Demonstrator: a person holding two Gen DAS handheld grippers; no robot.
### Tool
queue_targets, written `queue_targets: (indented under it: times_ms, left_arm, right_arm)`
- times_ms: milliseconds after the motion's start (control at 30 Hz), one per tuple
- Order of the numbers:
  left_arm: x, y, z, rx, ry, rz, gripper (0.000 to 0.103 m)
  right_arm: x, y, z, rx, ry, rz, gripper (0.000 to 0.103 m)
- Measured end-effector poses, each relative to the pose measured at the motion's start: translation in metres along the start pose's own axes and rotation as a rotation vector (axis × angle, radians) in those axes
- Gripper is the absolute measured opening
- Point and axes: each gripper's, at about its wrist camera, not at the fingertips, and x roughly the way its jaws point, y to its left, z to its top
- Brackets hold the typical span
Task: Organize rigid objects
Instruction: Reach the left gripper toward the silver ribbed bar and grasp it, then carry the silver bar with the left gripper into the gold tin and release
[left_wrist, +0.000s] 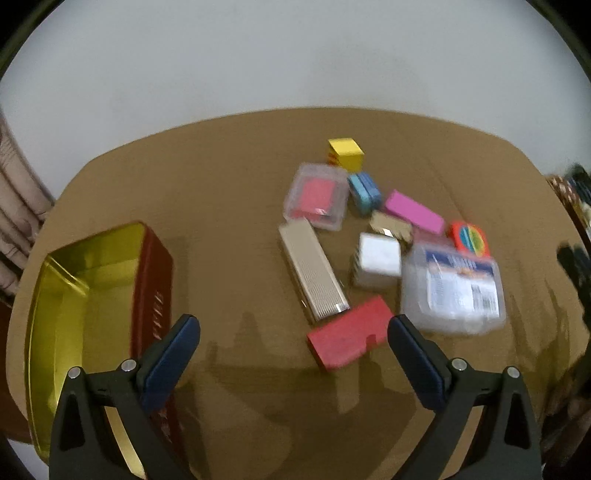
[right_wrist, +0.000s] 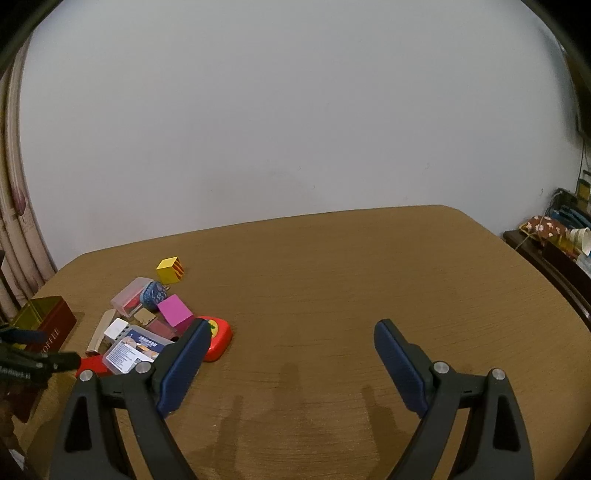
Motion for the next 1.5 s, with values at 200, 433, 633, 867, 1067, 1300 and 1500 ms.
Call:
queue_targets:
  times_ms: [200,433,633,867,1067,1300,1500]
  left_arm:
    - [0.027,0.010,0.017,0.003,0.061,0.049,0.084]
    - [0.053,0.038,0.043,-0.107,0.150,-0.042,0.082]
    - [0.071,0.052,0.058,-0.126,0.198,-0.099,0.082]
    - [0.096,0.043,0.067,-0.106,0.231,-0.062,0.077]
    - [0.095,0.020,0.063,-0.061,0.161,-0.041,0.026]
    - [0.067,0.035,0.074,-0.062,0.077,-0.108,0.026]
    - [0.006,0.072,0.073,-0.097,-0.006,-0.005,0.026]
  right_arm:
    - [-0.016,-0.001,0.002,0.019,-0.003,-0.019,0.093]
    - [-0.016,0.003,0.001,0.023,0.005,-0.021,0.093]
    - [-0.020,0.006,0.002,0.019,0.016,-0.027,0.093]
    - [-0.025,0.006,0.004,0.021,0.024,-0.029,0.093]
    - [-0.027,0.003,0.007,0.031,0.039,-0.033,0.093]
    - [-0.019,0.004,0.014,0.049,0.057,-0.042,0.093]
    - [-0.012,0.010,0.015,0.043,0.060,-0.058,0.093]
